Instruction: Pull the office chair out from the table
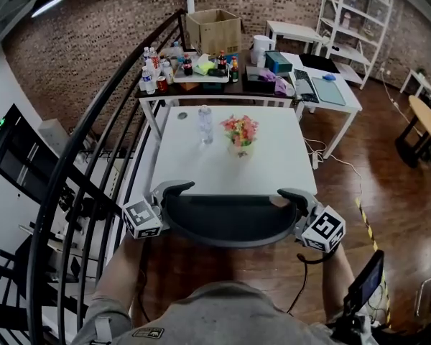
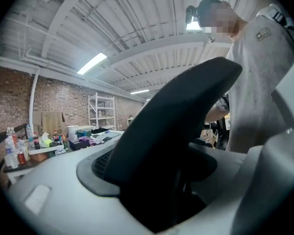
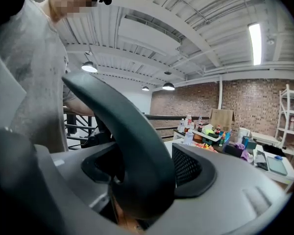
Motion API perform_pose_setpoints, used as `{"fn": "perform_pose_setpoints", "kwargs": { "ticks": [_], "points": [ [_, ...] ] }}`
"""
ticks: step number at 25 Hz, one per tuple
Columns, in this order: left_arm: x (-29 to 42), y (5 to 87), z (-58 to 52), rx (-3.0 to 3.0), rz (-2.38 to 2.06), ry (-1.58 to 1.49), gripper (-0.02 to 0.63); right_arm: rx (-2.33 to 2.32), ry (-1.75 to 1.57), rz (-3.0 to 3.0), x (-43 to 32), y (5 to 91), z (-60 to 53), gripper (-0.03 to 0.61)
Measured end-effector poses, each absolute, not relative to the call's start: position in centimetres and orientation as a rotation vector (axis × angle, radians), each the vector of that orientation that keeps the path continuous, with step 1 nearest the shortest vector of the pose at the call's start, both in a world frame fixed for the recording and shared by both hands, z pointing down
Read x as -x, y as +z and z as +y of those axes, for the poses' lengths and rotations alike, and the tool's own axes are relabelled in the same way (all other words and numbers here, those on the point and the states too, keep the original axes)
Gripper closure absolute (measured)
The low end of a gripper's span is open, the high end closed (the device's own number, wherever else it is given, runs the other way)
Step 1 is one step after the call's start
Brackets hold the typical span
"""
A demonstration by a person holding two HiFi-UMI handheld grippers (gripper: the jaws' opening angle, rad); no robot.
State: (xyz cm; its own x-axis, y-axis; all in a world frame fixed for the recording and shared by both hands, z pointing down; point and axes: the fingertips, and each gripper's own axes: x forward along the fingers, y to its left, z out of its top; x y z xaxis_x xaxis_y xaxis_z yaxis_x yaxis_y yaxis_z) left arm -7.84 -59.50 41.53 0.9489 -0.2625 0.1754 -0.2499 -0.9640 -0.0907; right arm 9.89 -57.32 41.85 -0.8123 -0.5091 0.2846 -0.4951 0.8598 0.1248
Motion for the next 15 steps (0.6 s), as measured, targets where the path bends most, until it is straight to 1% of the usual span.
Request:
{"fn": "perform_pose_setpoints", "kwargs": {
  "ticks": [2, 3, 4, 11, 15],
  "points": [
    [7.7, 41.5, -59.6, 3.020, 0.398, -0.316, 0.280, -0.741, -0.068, -2.741, -8.9, 42.0, -57.5, 0.259],
    [7.7, 41.5, -59.5, 3.019, 0.402, -0.317, 0.305, -0.739, -0.075, -2.749, -8.5, 42.0, -57.5, 0.279],
    [7.8, 41.5, -59.5, 3.019, 0.407, -0.314, 0.313, -0.739, -0.084, -2.754, -8.2, 42.0, -57.5, 0.295],
    [7.9, 41.5, -58.6, 3.022, 0.368, -0.322, 0.351, -0.693, -0.090, -2.754, -8.4, 41.9, -56.6, 0.342],
    [8.2, 41.4, -57.8, 3.030, 0.330, -0.335, 0.377, -0.672, -0.096, -2.745, -8.1, 41.9, -56.0, 0.356]
  ]
}}
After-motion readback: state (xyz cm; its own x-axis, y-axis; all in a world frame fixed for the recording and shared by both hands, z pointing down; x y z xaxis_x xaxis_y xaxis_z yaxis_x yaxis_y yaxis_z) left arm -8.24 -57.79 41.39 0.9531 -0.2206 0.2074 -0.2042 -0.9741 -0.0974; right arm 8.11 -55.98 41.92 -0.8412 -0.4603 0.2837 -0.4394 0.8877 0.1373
